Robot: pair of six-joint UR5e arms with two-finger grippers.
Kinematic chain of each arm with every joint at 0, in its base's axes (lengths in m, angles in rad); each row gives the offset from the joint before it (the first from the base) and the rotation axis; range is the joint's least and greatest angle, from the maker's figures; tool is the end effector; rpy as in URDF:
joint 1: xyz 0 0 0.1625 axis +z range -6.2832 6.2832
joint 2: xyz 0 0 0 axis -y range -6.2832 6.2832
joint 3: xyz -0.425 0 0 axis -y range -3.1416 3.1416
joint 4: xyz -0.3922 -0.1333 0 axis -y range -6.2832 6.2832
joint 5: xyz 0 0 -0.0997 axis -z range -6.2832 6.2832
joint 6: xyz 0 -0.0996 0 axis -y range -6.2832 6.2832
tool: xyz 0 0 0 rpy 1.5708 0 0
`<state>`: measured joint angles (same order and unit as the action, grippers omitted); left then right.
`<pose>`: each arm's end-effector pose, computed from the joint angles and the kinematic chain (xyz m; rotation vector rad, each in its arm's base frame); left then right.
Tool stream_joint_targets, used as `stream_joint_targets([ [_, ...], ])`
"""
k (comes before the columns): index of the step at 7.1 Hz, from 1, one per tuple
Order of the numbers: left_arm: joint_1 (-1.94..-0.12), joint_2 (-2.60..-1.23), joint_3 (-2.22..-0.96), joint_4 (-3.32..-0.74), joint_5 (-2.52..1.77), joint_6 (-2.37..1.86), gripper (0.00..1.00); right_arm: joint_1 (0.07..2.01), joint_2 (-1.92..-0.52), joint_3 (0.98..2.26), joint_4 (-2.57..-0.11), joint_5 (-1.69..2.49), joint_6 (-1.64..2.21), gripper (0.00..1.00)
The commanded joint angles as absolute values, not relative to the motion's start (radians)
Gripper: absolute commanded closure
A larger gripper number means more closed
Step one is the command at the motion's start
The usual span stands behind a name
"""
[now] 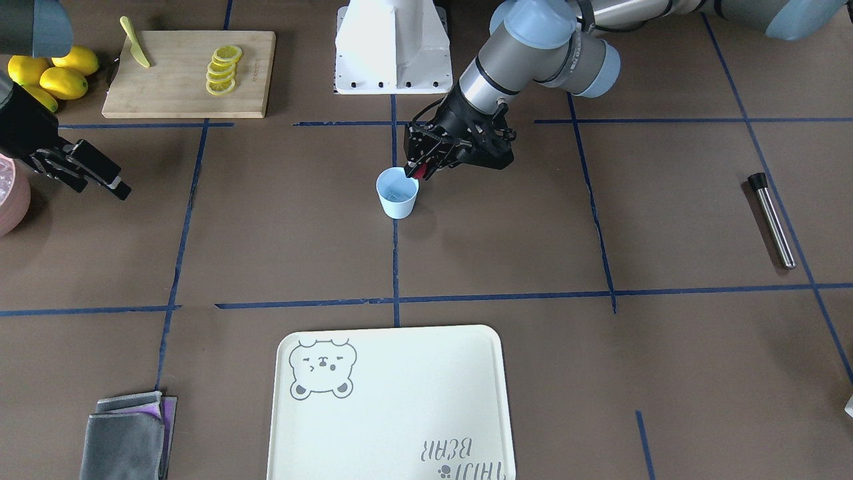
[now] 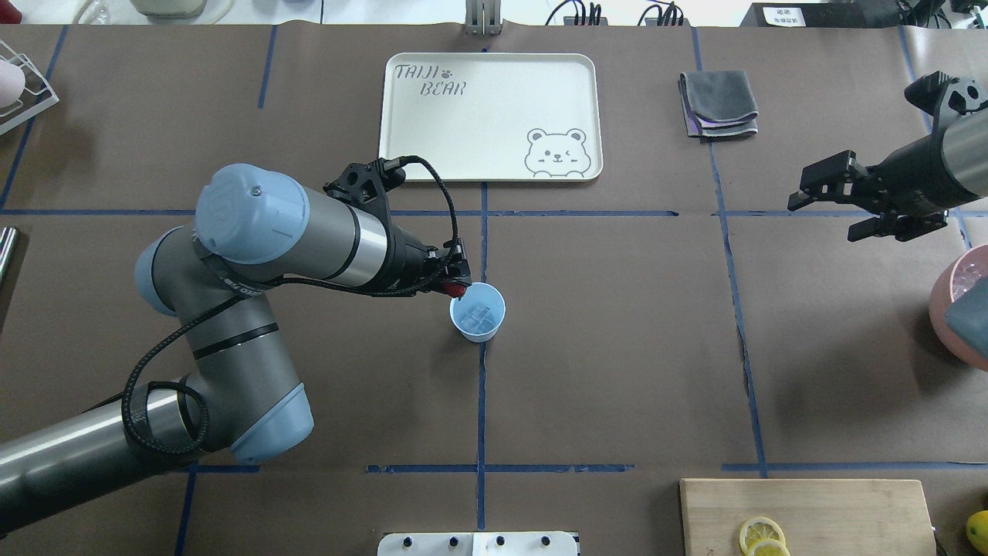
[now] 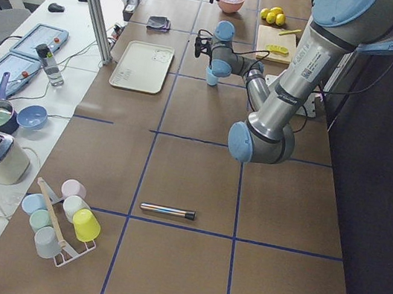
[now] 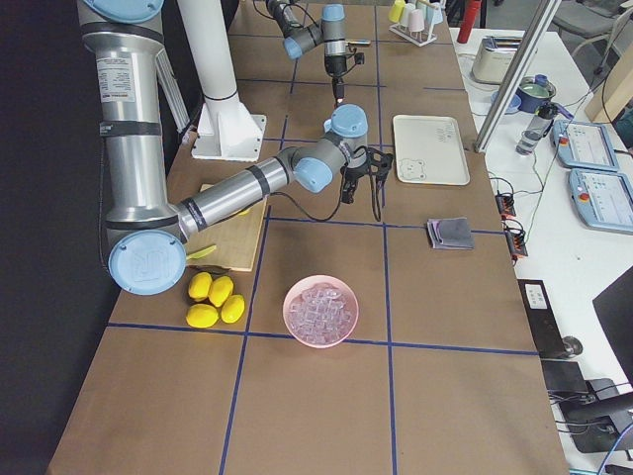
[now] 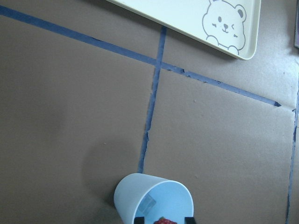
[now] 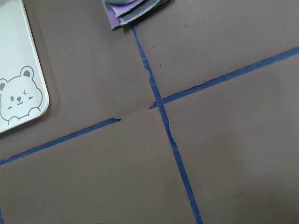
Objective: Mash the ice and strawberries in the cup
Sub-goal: 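Carry the strawberry with the left gripper over the blue cup and lower it, then open the left gripper to drop the strawberry into the blue cup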
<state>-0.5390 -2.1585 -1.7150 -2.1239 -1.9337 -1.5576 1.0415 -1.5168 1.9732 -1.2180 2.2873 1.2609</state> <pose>0.5031 -0.4150 0.1847 0.0467 1.3063 -0.2159 -0.1929 -0.4643 0.3937 -0.0440 -1.0293 0.3767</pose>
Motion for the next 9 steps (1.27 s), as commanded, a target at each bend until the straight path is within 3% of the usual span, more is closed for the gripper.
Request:
stream_joint_targets([
  [1, -0.529, -2.164, -1.700, -2.128, -1.927, -1.555, 0.93, 1.042, -1.517, 1.973, -1.218, 2.287, 1.261, 0.00],
  [2, -0.529, -2.166, -1.700, -2.132, -1.927, -1.557, 0.91, 1.042, -1.517, 1.973, -1.218, 2.287, 1.261, 0.00],
  [4, -0.529, -2.166, -1.701, -2.135, -1.927, -1.554, 0.76, 1.042, -1.517, 1.973, -1.218, 2.287, 1.261, 0.00],
  [5, -0.529, -2.166, -1.701, -2.135, -1.927, -1.554, 0.54, 1.042, -1.517, 1.970, -1.218, 2.287, 1.261, 0.00],
  [7, -0.529, -2.166, -1.701, -2.134, -1.927, -1.552, 0.24, 1.042, -1.520, 1.968, -1.218, 2.287, 1.261, 0.00],
  [9, -0.529, -2.166, -1.701, -2.134, -1.927, -1.551, 0.21, 1.042, -1.522, 1.967, -1.218, 2.287, 1.261, 0.00],
])
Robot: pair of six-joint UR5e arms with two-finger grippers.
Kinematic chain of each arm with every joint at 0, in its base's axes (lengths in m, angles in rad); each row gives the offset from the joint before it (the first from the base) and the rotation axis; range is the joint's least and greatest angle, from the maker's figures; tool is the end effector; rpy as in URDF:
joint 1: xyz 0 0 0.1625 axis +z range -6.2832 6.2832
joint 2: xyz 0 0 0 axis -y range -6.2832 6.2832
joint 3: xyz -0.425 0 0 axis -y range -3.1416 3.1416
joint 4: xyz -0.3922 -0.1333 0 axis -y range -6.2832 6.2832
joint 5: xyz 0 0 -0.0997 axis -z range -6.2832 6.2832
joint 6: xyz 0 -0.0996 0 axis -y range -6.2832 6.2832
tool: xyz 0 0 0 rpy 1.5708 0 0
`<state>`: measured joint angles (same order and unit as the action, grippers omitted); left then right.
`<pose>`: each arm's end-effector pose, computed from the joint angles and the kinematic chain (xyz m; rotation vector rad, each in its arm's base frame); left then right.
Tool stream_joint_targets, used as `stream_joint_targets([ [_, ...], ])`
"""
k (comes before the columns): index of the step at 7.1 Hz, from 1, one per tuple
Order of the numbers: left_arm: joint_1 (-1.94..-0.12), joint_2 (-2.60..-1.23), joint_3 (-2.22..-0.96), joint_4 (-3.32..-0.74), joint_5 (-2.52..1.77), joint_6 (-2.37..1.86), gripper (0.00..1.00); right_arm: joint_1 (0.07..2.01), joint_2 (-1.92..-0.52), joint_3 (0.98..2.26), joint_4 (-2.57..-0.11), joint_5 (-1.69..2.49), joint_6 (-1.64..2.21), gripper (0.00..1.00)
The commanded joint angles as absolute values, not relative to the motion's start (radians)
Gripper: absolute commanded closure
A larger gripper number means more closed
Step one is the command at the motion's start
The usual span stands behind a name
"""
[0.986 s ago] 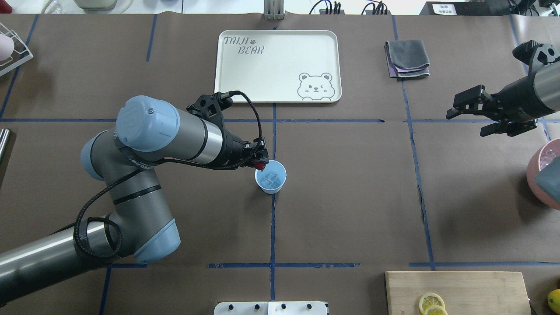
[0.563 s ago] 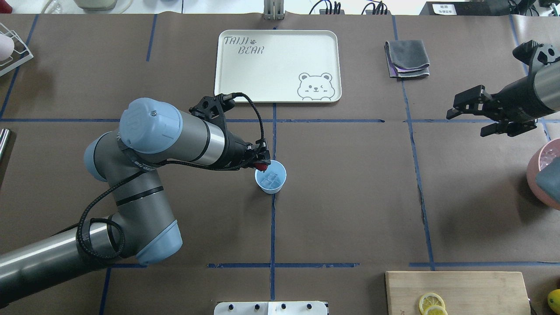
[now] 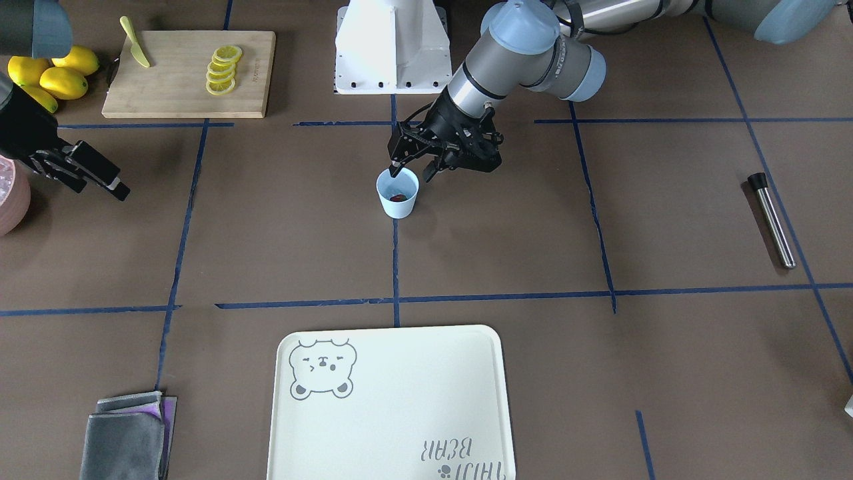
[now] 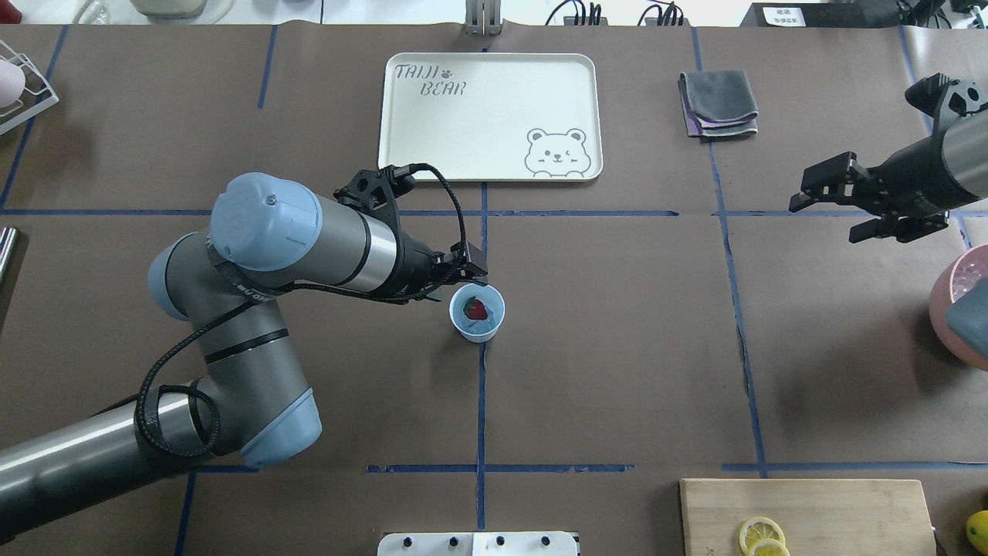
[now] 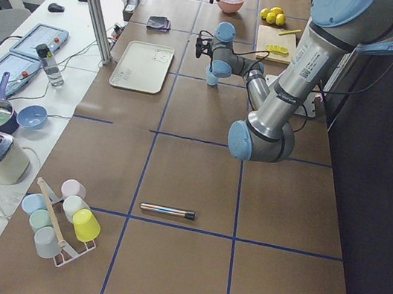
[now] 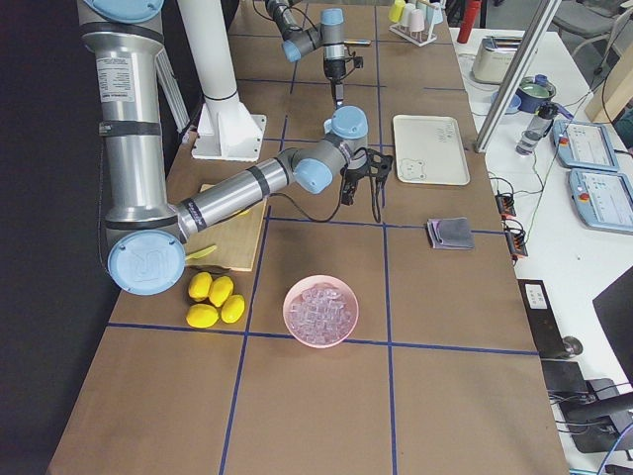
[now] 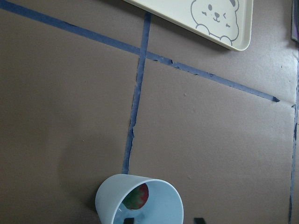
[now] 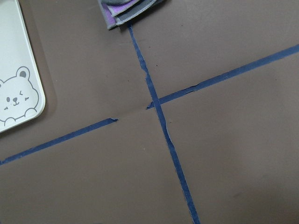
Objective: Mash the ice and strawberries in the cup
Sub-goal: 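Open the left gripper to drop the strawberry into the blue cup, then withdraw the left gripper from the cup while the right gripper draws back the pink bowl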
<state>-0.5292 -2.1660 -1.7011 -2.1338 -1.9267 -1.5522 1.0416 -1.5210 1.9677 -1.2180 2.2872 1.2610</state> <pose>0.5106 -0.4128 0.1844 0.0509 1.3085 -0.2065 -0.1929 -0.4644 0.3984 -0.0505 -1.0229 0.3812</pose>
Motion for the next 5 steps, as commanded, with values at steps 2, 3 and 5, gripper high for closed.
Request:
stream_joint_targets([
  [2, -0.541, -2.154, -1.729, -2.131, -1.928, -1.548, 0.21, 1.077, -1.526, 1.965, -1.223, 2.301, 1.258, 0.00],
  [3, -0.590, -2.120, -1.750, -2.128, -1.937, -1.545, 0.21, 1.116, -1.531, 1.953, -1.238, 2.309, 1.206, 0.00],
  [5, -0.760, -1.969, -1.808, -2.111, -2.087, -1.304, 0.22, 1.214, -1.525, 1.941, -1.404, 2.321, 0.936, 0.00],
])
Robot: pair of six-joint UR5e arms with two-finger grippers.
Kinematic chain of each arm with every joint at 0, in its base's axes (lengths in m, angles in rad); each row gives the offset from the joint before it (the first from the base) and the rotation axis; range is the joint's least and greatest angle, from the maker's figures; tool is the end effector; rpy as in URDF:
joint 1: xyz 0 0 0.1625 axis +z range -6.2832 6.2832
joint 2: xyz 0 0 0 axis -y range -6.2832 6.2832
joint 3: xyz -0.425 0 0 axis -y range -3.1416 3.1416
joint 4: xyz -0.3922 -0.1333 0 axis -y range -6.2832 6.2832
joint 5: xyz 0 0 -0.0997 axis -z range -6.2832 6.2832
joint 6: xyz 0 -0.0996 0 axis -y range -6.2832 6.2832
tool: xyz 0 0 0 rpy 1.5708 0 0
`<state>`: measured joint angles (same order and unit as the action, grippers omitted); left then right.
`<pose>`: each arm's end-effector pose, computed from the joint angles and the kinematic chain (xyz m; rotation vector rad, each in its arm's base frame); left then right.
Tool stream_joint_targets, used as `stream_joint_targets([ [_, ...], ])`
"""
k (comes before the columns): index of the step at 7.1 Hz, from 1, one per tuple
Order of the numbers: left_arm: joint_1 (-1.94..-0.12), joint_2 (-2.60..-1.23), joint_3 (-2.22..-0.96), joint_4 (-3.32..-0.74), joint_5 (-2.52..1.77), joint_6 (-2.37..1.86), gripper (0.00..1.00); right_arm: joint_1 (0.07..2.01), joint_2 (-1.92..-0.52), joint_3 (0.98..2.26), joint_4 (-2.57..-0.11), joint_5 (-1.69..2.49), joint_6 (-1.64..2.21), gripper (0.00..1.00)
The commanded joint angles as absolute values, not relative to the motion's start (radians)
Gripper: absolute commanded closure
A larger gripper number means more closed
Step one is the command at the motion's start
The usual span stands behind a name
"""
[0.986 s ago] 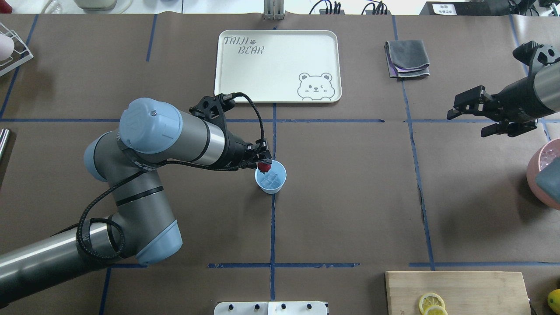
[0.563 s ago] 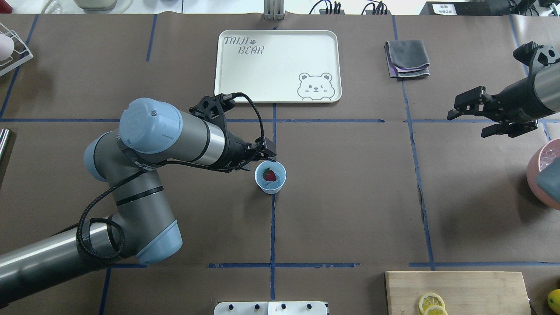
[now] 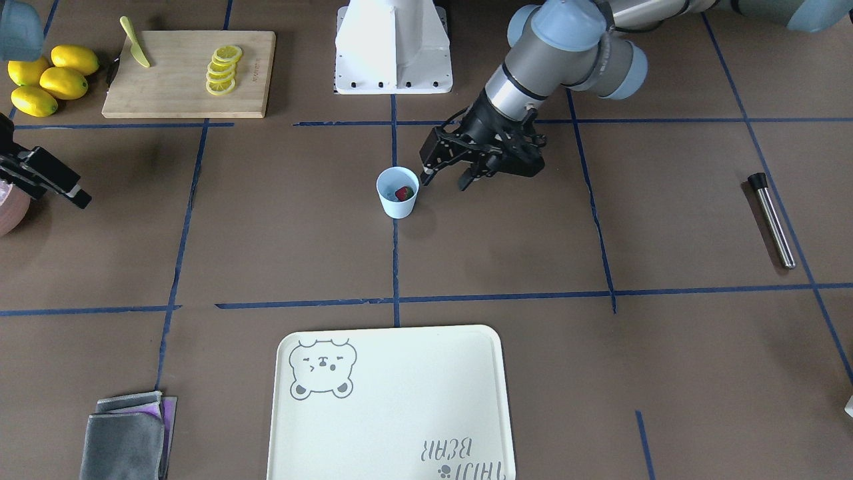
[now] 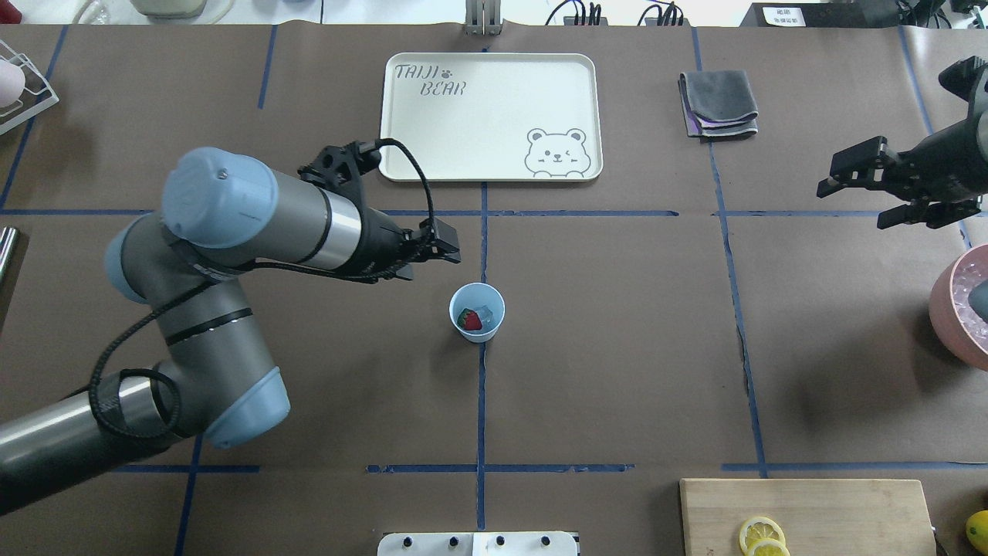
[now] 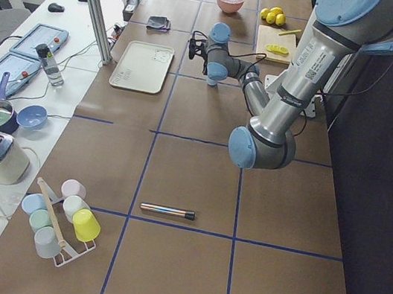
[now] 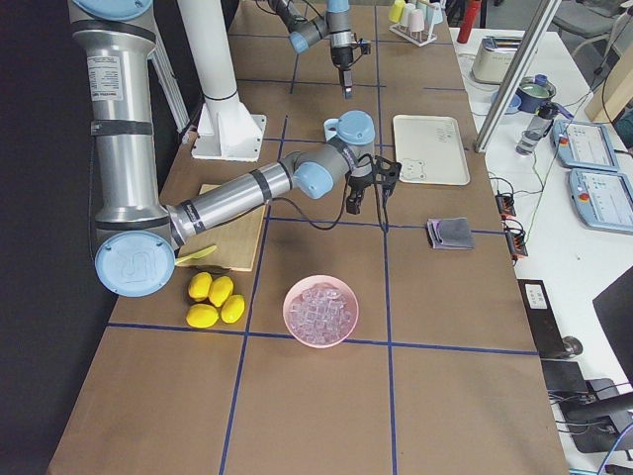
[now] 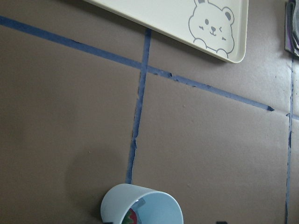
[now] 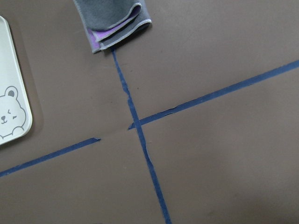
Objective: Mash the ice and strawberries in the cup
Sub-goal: 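Withdraw the left gripper from the cup while the right gripper draws back the pink bowl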
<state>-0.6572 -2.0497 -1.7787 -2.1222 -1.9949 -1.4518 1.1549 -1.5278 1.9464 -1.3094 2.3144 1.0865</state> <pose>0.4325 -0.4503 0.2264 0.1202 1.2655 -0.2015 -0.1418 -0.4842 0.4220 -0.0140 -0.9673 0.3653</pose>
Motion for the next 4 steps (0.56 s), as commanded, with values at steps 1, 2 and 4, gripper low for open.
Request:
stream_joint_targets([
  [1, -0.885, -1.882, -1.819, -2.093, -2.206, -1.154, 0.22, 1.270, -1.528, 1.937, -1.478, 2.322, 0.791, 0.00],
  [2, -0.997, -1.774, -1.827, -2.094, -2.289, -0.976, 0.22, 1.322, -1.528, 1.919, -1.538, 2.322, 0.656, 0.00],
  [4, -1.186, -1.633, -1.763, -2.089, -2.359, -0.537, 0.22, 1.441, -1.529, 1.794, -1.571, 2.339, 0.336, 0.00],
])
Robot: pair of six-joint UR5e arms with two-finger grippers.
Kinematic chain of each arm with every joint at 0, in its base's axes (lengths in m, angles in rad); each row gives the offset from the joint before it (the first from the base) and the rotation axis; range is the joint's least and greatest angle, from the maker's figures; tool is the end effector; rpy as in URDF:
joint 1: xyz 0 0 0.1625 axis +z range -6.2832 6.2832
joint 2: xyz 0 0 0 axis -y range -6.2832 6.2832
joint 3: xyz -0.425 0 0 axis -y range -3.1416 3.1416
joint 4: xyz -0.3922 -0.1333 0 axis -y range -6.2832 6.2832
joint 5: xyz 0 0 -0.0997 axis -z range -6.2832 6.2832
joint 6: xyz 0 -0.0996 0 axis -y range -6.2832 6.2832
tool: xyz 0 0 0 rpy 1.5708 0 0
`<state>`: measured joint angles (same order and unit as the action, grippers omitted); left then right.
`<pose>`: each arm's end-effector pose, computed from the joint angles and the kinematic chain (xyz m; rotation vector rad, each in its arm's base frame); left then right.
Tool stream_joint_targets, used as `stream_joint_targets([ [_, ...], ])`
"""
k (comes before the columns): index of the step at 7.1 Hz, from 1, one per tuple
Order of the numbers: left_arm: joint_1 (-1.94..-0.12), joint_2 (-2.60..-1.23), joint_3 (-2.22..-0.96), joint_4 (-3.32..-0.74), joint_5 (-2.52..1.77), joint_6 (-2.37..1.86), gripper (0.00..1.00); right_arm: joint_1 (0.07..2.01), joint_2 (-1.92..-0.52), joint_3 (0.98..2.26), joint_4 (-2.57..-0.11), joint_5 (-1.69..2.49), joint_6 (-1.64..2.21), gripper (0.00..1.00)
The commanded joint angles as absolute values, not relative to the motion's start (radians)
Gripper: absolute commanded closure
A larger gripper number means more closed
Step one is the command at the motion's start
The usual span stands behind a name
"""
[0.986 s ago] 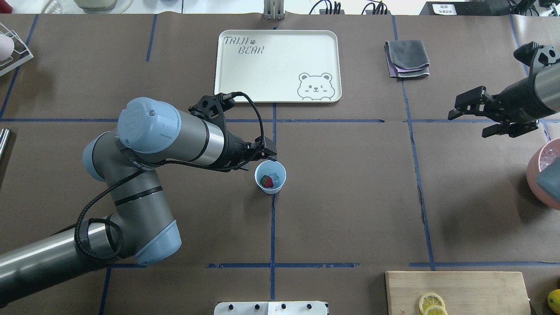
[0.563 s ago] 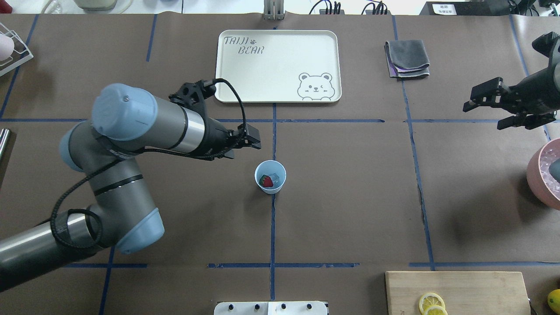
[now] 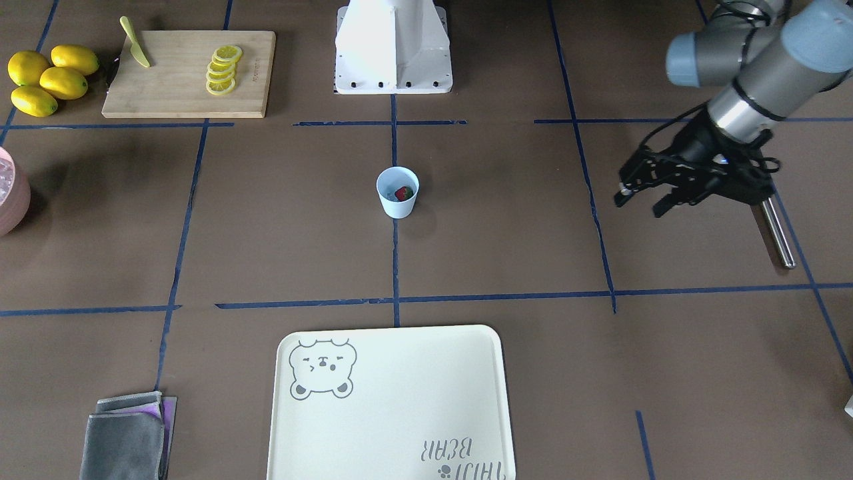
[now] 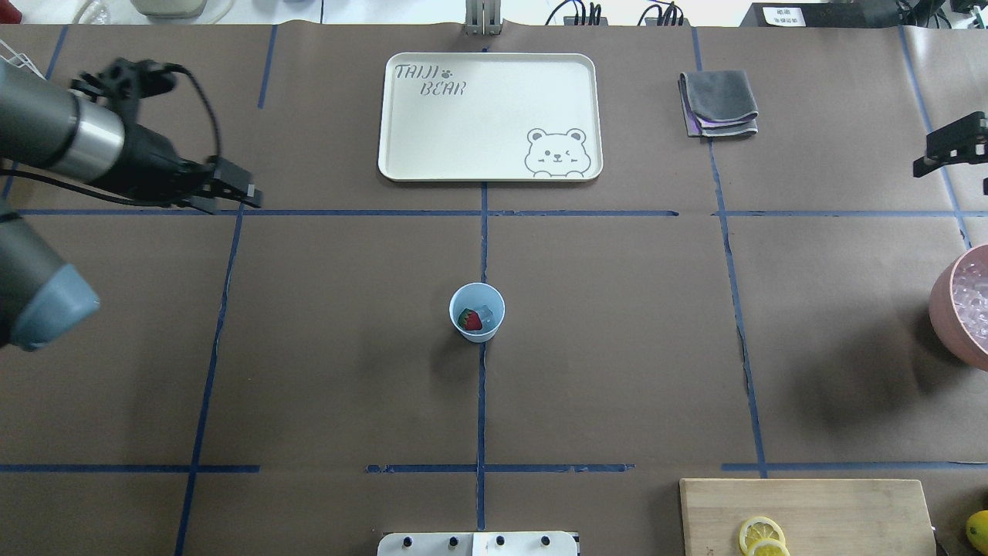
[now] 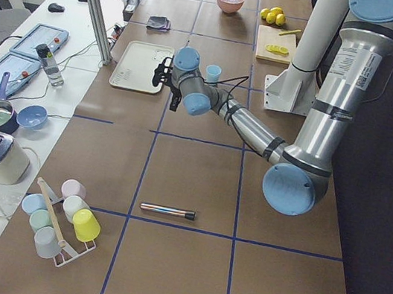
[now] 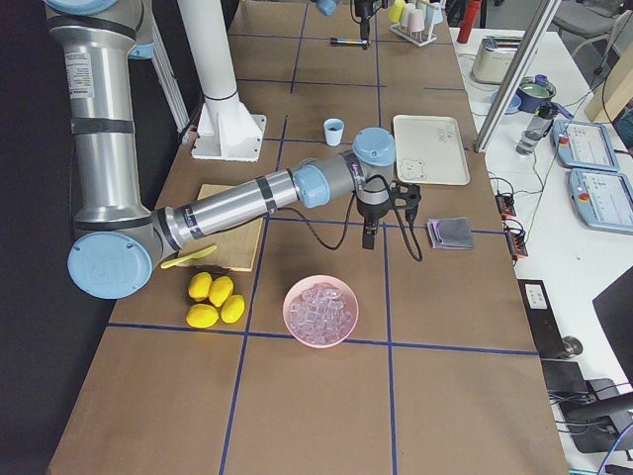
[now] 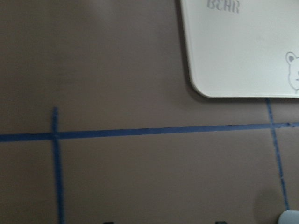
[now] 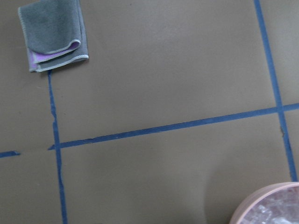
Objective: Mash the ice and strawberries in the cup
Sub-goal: 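Withdraw the left gripper from the cup while the right gripper draws back the pink bowl, then grasp the steel muddler lying on the table with the left gripper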
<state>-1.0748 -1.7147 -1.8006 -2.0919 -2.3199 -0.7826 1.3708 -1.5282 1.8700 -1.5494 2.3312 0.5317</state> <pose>0.2020 -0.5108 0.4078 0.2658 1.0624 0.0775 -0.0372 -0.5092 0.4877 0.0536 -0.8261 0.1745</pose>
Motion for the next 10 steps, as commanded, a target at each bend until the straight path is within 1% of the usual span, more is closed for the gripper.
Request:
stream_joint_targets([
  [1, -1.288, -1.625, -1.678, -2.074, -2.371, -0.361, 0.22, 1.500, -1.526, 1.695, -1.569, 2.338, 0.155, 0.00],
  [2, -1.383, -1.624, -1.631, -1.972, -2.379, -0.157, 0.22, 1.537, -1.523, 1.619, -1.568, 2.336, 0.008, 0.00],
  [3, -1.478, -1.628, -1.631, -1.787, -2.370, -0.003, 0.22, 1.542, -1.522, 1.579, -1.565, 2.329, -0.050, 0.00],
  [5, -1.538, -1.685, -1.638, -1.485, -2.312, 0.145, 0.22, 1.545, -1.519, 1.566, -1.569, 2.332, -0.049, 0.00],
  [6, -1.542, -1.678, -1.622, -1.462, -2.280, 0.162, 0.19, 1.543, -1.522, 1.556, -1.569, 2.332, -0.048, 0.00],
  [7, -1.534, -1.665, -1.594, -1.460, -2.284, 0.155, 0.10, 1.543, -1.523, 1.554, -1.566, 2.333, -0.048, 0.00],
  [8, -1.513, -1.661, -1.557, -1.474, -2.287, 0.071, 0.07, 1.543, -1.522, 1.555, -1.563, 2.332, -0.048, 0.00],
  [9, -1.455, -1.654, -1.545, -1.495, -2.286, -0.014, 0.06, 1.543, -1.522, 1.557, -1.560, 2.329, -0.040, 0.00],
  [10, -1.454, -1.637, -1.525, -1.540, -2.289, -0.026, 0.05, 1.543, -1.520, 1.565, -1.559, 2.330, -0.040, 0.00],
])
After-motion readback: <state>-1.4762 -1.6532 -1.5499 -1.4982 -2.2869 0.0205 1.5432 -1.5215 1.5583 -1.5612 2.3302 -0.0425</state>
